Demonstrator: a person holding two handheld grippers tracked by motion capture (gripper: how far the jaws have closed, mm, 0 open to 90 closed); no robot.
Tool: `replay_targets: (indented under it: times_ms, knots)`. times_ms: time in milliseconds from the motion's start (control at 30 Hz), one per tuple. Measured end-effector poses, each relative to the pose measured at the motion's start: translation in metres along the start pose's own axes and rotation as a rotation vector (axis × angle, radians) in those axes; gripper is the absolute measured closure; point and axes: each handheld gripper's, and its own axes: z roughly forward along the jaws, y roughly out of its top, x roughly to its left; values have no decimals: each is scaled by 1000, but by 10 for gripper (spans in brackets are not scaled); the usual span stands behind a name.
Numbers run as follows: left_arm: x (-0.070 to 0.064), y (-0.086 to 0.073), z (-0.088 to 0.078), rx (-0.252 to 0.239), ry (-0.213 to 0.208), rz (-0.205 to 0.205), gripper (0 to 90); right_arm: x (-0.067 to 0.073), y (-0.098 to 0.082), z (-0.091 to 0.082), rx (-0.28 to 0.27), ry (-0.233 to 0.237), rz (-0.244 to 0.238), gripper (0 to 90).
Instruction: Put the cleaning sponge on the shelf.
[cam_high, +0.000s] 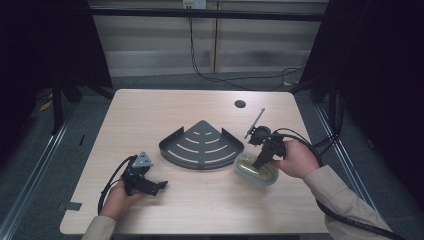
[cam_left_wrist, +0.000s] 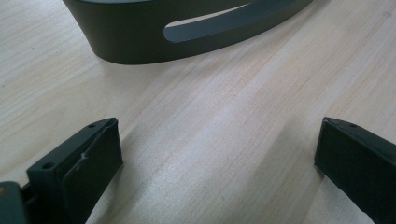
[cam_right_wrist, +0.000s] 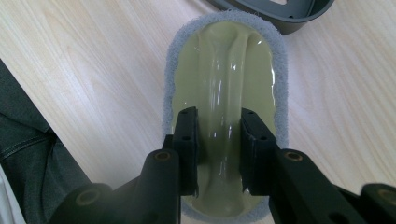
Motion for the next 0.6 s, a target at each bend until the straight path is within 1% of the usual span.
replay_targets:
  times_ms: [67,233,600]
  knots:
    - [0,0,0,0,0,0,2,-1,1,-4,3,-1,4,712]
    - [0,0,0,0,0,0,2,-4,3,-12,-17,4,9,712]
    - [0,0,0,0,0,0,2,-9,13,-24,-41,-3,18,712]
